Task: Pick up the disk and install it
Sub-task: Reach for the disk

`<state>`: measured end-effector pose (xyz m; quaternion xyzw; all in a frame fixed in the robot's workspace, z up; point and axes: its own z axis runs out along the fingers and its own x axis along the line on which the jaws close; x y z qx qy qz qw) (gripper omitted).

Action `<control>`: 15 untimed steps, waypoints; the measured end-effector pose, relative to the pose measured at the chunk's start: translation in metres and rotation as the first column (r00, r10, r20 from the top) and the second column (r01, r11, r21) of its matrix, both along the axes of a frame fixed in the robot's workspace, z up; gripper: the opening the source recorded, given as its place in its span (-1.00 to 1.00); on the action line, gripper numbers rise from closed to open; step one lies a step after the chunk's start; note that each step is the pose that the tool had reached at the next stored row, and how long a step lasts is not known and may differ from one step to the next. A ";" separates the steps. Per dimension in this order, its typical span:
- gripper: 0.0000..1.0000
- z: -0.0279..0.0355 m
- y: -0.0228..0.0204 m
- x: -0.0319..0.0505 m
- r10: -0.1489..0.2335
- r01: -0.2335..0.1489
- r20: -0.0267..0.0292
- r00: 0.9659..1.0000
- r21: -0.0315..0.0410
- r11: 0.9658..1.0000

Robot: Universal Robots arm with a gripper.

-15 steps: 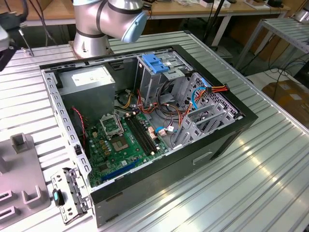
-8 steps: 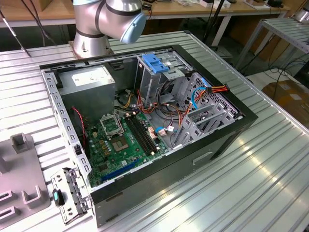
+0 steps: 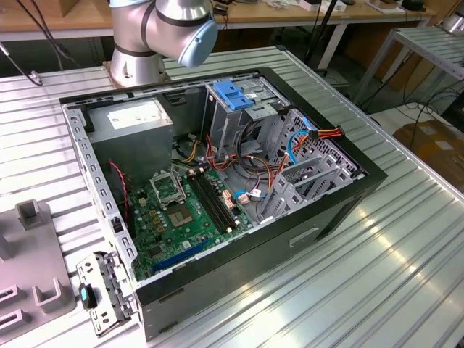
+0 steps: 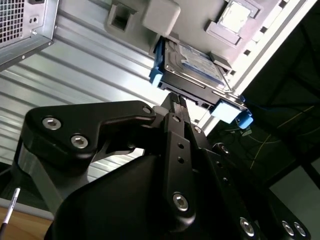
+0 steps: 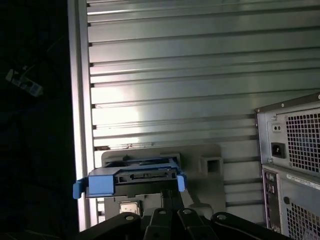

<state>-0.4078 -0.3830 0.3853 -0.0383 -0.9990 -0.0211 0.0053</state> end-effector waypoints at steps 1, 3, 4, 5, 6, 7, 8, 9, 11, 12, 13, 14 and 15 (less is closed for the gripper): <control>-0.79 0.0000 0.0003 -0.0044 0.000 0.000 0.000 1.000 0.000 1.000; -0.79 -0.0001 0.0010 -0.0145 0.000 0.000 0.000 1.000 0.000 1.000; -0.79 -0.0003 0.0013 -0.0196 0.000 0.000 0.000 1.000 0.000 1.000; -0.79 -0.0003 0.0015 -0.0235 0.000 0.000 0.000 1.000 0.000 1.000; -0.79 -0.0004 0.0017 -0.0270 0.000 0.000 0.000 1.000 0.000 1.000; -0.79 -0.0004 0.0019 -0.0308 0.000 0.000 0.000 1.000 0.000 1.000; -0.79 -0.0005 0.0021 -0.0347 0.000 0.000 0.000 1.000 0.000 1.000; -0.79 -0.0006 0.0022 -0.0383 0.000 0.000 0.000 1.000 0.000 1.000; -0.79 -0.0007 0.0023 -0.0467 0.000 0.000 0.000 1.000 0.000 1.000; -0.79 -0.0007 0.0023 -0.0506 0.000 0.000 0.000 1.000 0.000 1.000; -0.79 -0.0008 0.0023 -0.0542 0.000 0.000 0.000 1.000 0.000 1.000; -0.79 -0.0009 0.0023 -0.0567 0.000 0.000 0.000 1.000 0.000 1.000; -0.79 -0.0008 0.0022 -0.0569 0.000 0.000 0.000 1.000 0.000 1.000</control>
